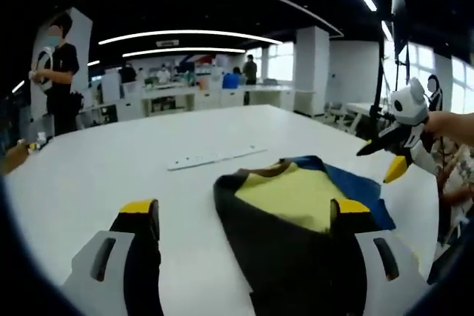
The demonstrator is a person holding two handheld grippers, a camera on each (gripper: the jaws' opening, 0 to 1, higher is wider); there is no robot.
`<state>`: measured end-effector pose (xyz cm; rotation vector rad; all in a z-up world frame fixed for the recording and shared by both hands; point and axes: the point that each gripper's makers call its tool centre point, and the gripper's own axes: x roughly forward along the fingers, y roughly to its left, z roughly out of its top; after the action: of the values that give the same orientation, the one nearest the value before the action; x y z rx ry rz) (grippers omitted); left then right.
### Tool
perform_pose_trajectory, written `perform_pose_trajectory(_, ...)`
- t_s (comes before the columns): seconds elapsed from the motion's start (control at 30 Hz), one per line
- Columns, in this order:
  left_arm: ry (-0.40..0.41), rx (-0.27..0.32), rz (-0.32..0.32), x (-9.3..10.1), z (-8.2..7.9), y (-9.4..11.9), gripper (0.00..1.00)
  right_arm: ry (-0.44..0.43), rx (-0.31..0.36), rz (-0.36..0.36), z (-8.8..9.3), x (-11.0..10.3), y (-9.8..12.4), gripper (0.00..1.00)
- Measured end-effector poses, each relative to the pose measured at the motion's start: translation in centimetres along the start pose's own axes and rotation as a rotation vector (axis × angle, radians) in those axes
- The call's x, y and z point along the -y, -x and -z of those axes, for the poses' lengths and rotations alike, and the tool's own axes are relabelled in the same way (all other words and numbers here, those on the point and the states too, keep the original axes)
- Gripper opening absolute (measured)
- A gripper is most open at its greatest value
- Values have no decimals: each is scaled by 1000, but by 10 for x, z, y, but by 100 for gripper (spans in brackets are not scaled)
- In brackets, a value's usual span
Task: Fold the garment on the visible template until the final outline fits inside the template.
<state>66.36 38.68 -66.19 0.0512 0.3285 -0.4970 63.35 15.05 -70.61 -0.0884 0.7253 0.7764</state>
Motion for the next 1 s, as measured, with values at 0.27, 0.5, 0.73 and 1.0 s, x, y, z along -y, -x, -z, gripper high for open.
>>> perform_pose_trajectory(0.27, -5, -8, 7, 12, 14, 28, 92, 48, -51, -58, 28, -25, 8, 86)
perform_pose_trajectory(0.5, -8, -29, -3, 20, 36, 50, 86, 116, -89, -103, 53, -46, 12, 75)
perform_pose_trajectory(0.73, -27, -103, -14, 26, 71, 65, 77, 226, -140, -126, 80, -59, 10, 59)
perform_pose_trajectory(1.0, -47, -198, -28, 24, 106, 75, 61, 299, -172, -91, 104, -61, 4, 43)
